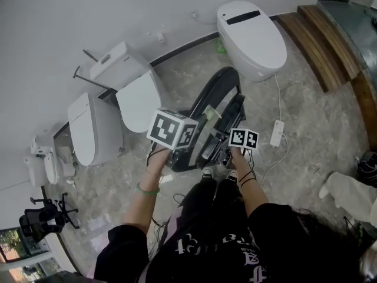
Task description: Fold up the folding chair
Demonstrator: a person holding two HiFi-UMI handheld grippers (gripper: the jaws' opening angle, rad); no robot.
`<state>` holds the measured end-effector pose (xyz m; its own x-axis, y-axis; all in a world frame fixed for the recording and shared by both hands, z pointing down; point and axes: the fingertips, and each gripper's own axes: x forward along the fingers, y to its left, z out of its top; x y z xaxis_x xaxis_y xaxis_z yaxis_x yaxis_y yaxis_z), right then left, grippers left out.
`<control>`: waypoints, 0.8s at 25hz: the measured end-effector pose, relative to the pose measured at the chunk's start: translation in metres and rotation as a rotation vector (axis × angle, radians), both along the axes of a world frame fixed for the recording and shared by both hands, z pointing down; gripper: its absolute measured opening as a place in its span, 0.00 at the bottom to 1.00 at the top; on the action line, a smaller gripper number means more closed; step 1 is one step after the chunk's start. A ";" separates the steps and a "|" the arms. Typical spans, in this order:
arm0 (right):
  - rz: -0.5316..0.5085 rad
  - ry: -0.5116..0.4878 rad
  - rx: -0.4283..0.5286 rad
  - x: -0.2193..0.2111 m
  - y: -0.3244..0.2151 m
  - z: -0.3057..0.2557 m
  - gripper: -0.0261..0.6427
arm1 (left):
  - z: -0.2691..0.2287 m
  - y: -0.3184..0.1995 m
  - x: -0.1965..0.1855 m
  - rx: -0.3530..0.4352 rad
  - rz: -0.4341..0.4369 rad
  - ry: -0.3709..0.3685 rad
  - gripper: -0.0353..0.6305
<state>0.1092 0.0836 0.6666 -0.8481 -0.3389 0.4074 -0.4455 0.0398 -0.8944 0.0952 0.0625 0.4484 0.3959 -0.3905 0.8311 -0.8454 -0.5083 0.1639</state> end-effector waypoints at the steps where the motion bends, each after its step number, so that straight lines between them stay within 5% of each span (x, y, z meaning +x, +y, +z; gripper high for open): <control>1: 0.049 -0.062 -0.015 0.005 -0.001 -0.003 0.31 | 0.000 -0.001 -0.002 0.005 0.001 -0.009 0.17; 5: 0.169 -0.158 -0.055 0.021 -0.008 -0.003 0.31 | 0.006 0.003 -0.006 -0.034 0.008 0.039 0.17; 12: 0.110 -0.093 -0.036 0.008 -0.014 -0.002 0.24 | 0.006 0.008 0.006 -0.073 0.009 0.096 0.17; 20: 0.186 -0.143 -0.081 0.004 -0.015 0.001 0.21 | 0.009 0.005 -0.003 -0.103 0.013 0.147 0.17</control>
